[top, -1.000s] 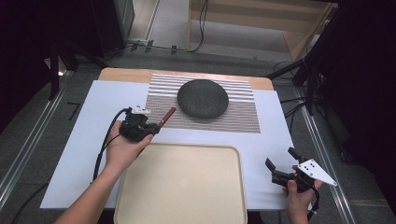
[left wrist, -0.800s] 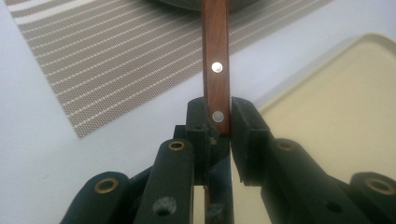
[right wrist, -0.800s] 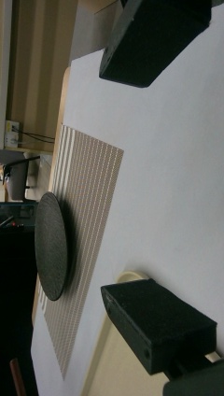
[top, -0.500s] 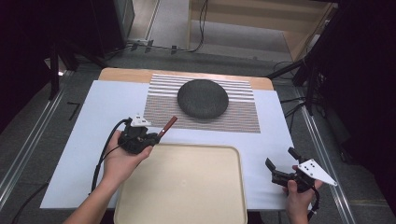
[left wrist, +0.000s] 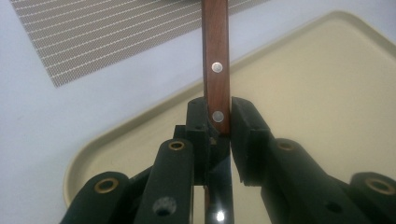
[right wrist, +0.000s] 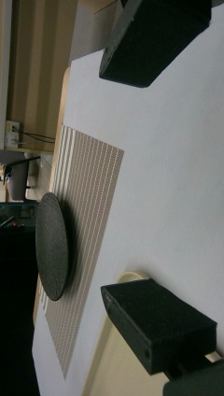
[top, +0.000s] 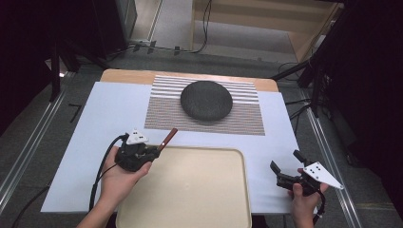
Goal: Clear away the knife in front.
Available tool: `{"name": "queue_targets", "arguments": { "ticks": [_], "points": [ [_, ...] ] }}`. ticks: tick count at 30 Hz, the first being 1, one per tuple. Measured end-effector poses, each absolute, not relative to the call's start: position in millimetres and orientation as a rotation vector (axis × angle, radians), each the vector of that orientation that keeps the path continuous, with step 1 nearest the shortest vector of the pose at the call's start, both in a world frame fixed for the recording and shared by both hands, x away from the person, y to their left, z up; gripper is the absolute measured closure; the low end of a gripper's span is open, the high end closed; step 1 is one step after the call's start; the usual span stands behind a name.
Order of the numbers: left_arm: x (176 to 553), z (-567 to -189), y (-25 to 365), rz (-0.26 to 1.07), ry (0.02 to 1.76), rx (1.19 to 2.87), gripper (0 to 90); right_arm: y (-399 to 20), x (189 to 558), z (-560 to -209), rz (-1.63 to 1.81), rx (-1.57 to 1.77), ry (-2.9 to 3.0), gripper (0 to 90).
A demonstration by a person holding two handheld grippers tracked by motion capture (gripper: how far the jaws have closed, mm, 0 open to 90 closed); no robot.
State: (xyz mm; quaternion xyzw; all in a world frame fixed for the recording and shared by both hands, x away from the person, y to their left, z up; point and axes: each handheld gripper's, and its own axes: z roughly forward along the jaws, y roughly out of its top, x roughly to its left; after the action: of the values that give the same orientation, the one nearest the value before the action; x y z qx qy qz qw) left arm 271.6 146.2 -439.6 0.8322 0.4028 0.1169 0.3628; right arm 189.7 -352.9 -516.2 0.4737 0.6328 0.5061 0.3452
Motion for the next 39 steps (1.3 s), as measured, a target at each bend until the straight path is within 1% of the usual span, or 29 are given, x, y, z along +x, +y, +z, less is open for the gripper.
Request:
{"name": "queue_targets", "arguments": {
  "ticks": [7,18,32,39],
  "points": [
    [257,-447,151,0.311,1.058,2.127,78.0,-353,190,-516,1.315,1.230,1.645,0.1],
    [243,-459,161,0.291,1.105,2.102,77.9,-352,190,-516,1.314,1.229,1.648,0.1],
    [235,-470,171,0.278,1.148,2.088,77.9,-352,190,-516,1.313,1.229,1.649,0.1],
    [236,-478,176,0.239,1.175,2.089,77.9,-352,190,-516,1.312,1.229,1.649,0.1]
  ]
}}
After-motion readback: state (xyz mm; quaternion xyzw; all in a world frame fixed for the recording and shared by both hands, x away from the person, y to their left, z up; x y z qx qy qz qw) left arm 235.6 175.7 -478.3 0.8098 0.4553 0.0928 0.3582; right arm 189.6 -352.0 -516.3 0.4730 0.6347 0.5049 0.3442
